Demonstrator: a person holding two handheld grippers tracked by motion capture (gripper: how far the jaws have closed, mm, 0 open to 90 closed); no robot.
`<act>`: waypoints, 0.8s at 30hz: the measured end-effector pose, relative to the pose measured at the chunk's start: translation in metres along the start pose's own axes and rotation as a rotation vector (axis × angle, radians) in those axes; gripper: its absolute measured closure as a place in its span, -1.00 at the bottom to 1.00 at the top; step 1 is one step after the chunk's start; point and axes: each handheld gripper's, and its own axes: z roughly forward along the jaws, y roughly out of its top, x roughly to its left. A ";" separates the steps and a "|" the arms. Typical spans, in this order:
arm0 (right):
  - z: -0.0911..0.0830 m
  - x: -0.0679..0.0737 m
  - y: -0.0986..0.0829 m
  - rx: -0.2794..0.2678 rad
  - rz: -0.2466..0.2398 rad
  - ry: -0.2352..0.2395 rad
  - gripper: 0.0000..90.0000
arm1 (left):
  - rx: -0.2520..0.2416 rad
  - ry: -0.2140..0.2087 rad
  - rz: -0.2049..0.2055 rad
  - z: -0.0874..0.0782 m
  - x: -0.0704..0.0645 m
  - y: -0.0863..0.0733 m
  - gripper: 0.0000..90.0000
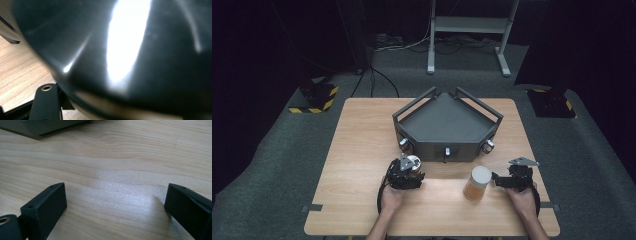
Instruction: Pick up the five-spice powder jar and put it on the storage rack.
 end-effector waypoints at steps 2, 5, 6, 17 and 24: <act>0.000 0.000 0.000 0.000 0.000 0.000 -0.91 | -0.005 -0.011 -0.005 -0.003 0.001 0.002 -0.31; 0.000 -0.001 -0.001 -0.003 0.005 0.001 -0.89 | -0.007 -0.011 0.009 -0.010 -0.001 0.007 -0.31; 0.000 -0.001 -0.001 -0.003 0.004 0.001 -0.89 | -0.006 -0.013 0.013 -0.012 -0.001 0.009 -0.31; 0.000 0.001 -0.001 -0.005 0.005 -0.005 -0.88 | 0.005 -0.055 -0.002 -0.023 0.008 0.025 -0.31; -0.001 0.002 -0.001 -0.005 0.008 -0.009 -0.87 | 0.014 -0.062 0.022 -0.030 0.007 0.039 -0.31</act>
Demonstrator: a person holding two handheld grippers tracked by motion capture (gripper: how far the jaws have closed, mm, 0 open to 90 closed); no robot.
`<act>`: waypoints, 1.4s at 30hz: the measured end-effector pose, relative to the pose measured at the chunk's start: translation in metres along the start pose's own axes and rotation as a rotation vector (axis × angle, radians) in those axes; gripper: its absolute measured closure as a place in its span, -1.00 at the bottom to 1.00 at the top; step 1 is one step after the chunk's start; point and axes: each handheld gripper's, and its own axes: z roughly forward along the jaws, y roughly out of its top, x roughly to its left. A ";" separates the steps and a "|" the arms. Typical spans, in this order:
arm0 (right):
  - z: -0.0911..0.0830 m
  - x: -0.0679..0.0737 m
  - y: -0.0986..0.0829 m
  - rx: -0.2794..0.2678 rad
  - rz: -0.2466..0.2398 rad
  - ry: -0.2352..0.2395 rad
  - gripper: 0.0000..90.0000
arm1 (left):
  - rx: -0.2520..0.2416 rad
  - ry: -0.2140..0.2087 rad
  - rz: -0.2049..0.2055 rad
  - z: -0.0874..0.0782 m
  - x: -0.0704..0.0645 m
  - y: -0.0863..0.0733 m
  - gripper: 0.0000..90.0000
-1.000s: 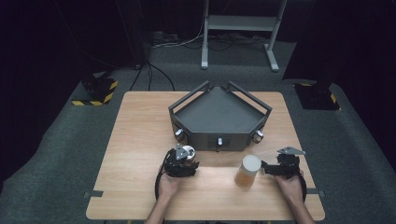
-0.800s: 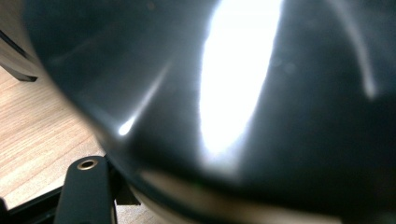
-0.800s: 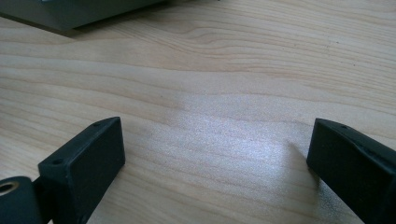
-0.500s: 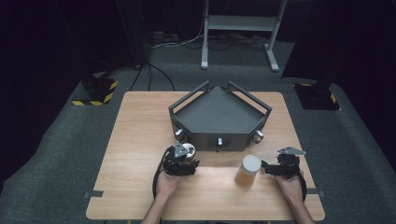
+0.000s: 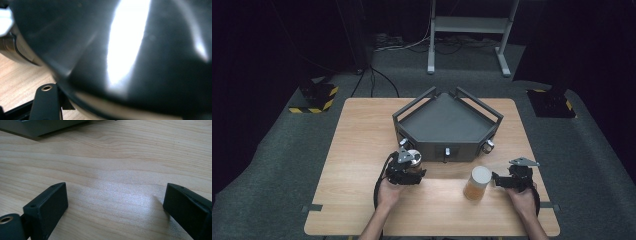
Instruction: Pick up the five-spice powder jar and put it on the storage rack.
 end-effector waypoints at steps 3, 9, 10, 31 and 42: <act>0.000 0.000 0.000 0.000 0.001 -0.001 -0.87 | -0.007 0.000 0.007 -0.006 0.000 0.010 -0.31; 0.000 0.000 0.000 0.001 -0.001 -0.001 -0.88 | -0.020 -0.009 0.003 -0.013 0.003 0.022 -0.31; 0.000 0.000 0.000 0.001 -0.001 -0.001 -0.87 | -0.019 -0.008 0.007 -0.015 0.002 0.026 -0.31; 0.000 0.000 0.000 0.001 -0.001 0.000 -0.87 | -0.029 0.013 0.040 -0.028 0.009 0.082 -0.31; 0.000 0.000 0.000 0.001 -0.002 0.000 -0.87 | -0.031 0.023 0.036 -0.023 0.015 0.107 -0.31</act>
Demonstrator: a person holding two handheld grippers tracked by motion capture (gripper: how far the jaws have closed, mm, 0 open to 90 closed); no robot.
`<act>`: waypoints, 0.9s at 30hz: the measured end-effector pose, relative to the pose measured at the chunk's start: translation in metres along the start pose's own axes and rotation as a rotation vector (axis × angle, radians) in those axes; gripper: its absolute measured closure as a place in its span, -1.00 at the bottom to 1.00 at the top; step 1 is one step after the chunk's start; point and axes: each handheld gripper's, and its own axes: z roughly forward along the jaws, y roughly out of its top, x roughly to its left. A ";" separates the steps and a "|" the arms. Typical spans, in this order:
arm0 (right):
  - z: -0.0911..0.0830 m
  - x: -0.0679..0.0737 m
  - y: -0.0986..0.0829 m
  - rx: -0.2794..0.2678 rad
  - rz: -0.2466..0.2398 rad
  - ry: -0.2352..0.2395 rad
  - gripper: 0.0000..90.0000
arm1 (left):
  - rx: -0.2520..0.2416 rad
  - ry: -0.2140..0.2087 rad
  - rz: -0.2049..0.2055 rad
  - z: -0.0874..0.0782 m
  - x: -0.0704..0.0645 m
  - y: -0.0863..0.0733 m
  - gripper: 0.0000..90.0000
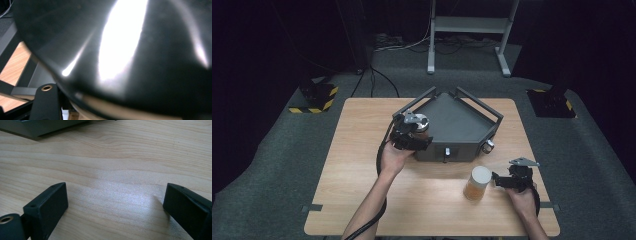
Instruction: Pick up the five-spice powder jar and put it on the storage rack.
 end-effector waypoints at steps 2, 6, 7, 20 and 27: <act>0.000 0.000 0.000 0.000 0.000 0.000 -0.88 | 0.001 0.001 -0.002 0.001 0.001 0.001 -0.31; 0.000 0.000 0.000 -0.001 -0.002 0.000 -0.87 | 0.006 0.009 -0.007 0.006 0.003 0.008 -0.31; 0.000 0.000 0.000 -0.001 -0.001 0.000 -0.87 | 0.008 0.012 -0.008 0.008 0.003 0.009 -0.31; 0.000 0.000 0.000 0.000 0.000 0.000 -0.87 | 0.034 0.073 -0.014 0.043 0.002 0.030 -0.31; 0.000 0.000 0.000 -0.001 -0.001 -0.001 -0.87 | 0.037 0.086 -0.034 0.061 0.000 0.030 -0.31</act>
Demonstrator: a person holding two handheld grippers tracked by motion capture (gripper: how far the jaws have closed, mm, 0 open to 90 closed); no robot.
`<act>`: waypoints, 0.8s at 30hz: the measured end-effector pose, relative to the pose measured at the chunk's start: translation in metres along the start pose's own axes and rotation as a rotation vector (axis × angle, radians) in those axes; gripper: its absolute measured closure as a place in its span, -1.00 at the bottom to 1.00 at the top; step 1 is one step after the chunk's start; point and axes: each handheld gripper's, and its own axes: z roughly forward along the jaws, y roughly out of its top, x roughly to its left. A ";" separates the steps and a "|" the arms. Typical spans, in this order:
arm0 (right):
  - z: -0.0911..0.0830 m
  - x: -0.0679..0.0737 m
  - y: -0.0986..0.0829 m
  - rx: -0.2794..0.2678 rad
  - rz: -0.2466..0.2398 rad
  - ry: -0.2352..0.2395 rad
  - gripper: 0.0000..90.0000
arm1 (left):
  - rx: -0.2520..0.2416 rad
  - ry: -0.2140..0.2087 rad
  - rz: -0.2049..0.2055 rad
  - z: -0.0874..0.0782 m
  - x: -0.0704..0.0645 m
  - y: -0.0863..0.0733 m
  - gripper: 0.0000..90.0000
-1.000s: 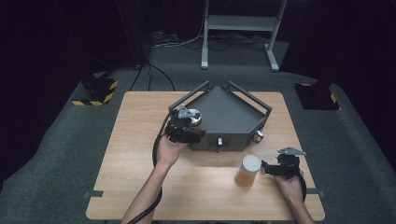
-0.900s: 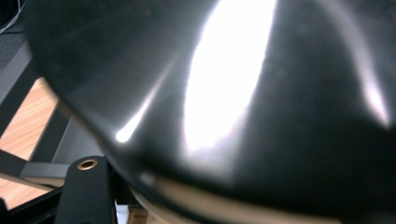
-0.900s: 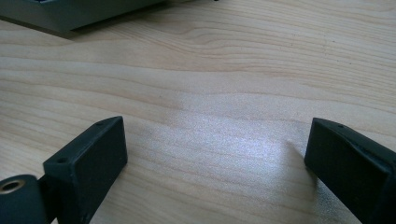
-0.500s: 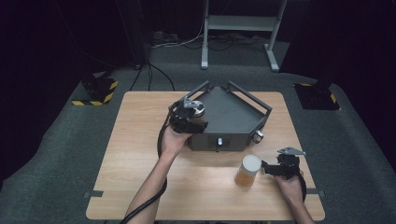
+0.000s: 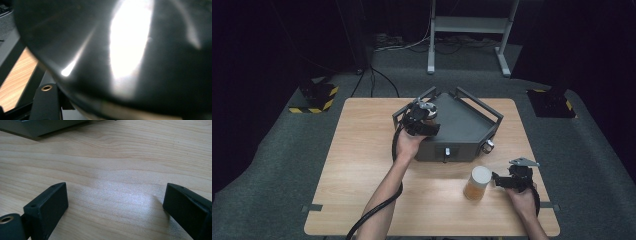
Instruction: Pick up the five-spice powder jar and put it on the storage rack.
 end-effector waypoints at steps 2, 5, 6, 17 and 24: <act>0.000 0.000 0.000 0.000 -0.001 -0.001 -0.87 | 0.002 0.005 -0.002 0.004 -0.001 -0.001 -0.31; 0.000 0.000 0.000 0.000 0.000 0.000 -0.87 | 0.005 0.010 -0.003 0.006 0.000 -0.002 -0.31; 0.000 0.000 0.000 0.000 0.000 0.000 -0.87 | 0.005 0.011 -0.004 0.007 0.000 -0.002 -0.31; 0.000 0.000 0.000 0.000 0.001 -0.001 -0.87 | 0.003 0.017 -0.009 0.011 0.001 -0.007 -0.31; 0.000 0.000 0.000 0.000 0.001 -0.001 -0.87 | -0.003 0.019 -0.009 0.011 0.001 -0.010 -0.31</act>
